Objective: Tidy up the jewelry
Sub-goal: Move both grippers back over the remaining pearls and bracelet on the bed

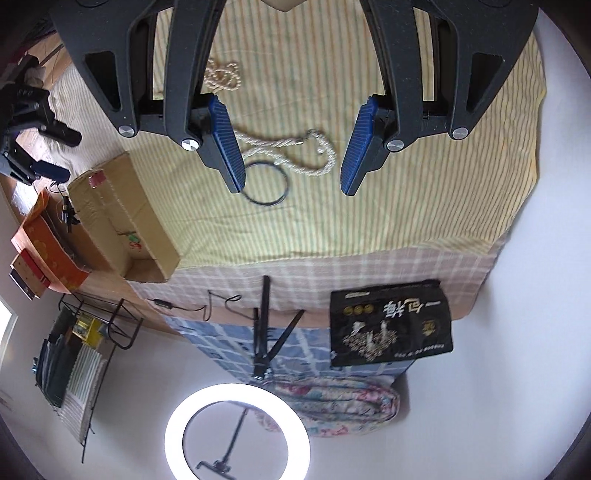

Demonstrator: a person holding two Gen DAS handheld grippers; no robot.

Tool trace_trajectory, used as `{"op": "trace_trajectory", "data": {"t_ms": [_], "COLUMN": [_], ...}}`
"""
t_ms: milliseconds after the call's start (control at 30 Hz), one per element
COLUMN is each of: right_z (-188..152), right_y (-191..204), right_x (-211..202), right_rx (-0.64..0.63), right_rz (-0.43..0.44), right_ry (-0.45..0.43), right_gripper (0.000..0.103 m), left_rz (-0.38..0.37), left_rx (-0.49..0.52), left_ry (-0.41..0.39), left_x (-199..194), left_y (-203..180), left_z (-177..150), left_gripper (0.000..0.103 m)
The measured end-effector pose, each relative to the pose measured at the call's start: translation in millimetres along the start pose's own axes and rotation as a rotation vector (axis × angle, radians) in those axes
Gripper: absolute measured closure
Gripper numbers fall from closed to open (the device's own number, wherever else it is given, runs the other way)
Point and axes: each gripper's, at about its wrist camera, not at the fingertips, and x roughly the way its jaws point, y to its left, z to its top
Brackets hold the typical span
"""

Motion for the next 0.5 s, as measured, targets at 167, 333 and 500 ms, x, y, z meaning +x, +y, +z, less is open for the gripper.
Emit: {"op": "trace_trajectory", "data": {"t_ms": [167, 333, 500], "right_z": [-15, -26, -36], "right_y": [13, 27, 40], "right_x": [16, 23, 32], "right_rx": [-0.028, -0.095, -0.154], "right_rz": [0.031, 0.056, 0.069], "right_ry": [0.056, 0.075, 0.083], "right_gripper": [0.041, 0.041, 0.041], "left_rz": [0.021, 0.031, 0.013], "left_rx": [-0.031, -0.060, -0.056], "left_ry": [0.032, 0.064, 0.100], "left_x": [9, 19, 29], "left_y": [17, 28, 25], "left_z": [-5, -9, -15], "left_gripper": [0.048, 0.048, 0.048]}}
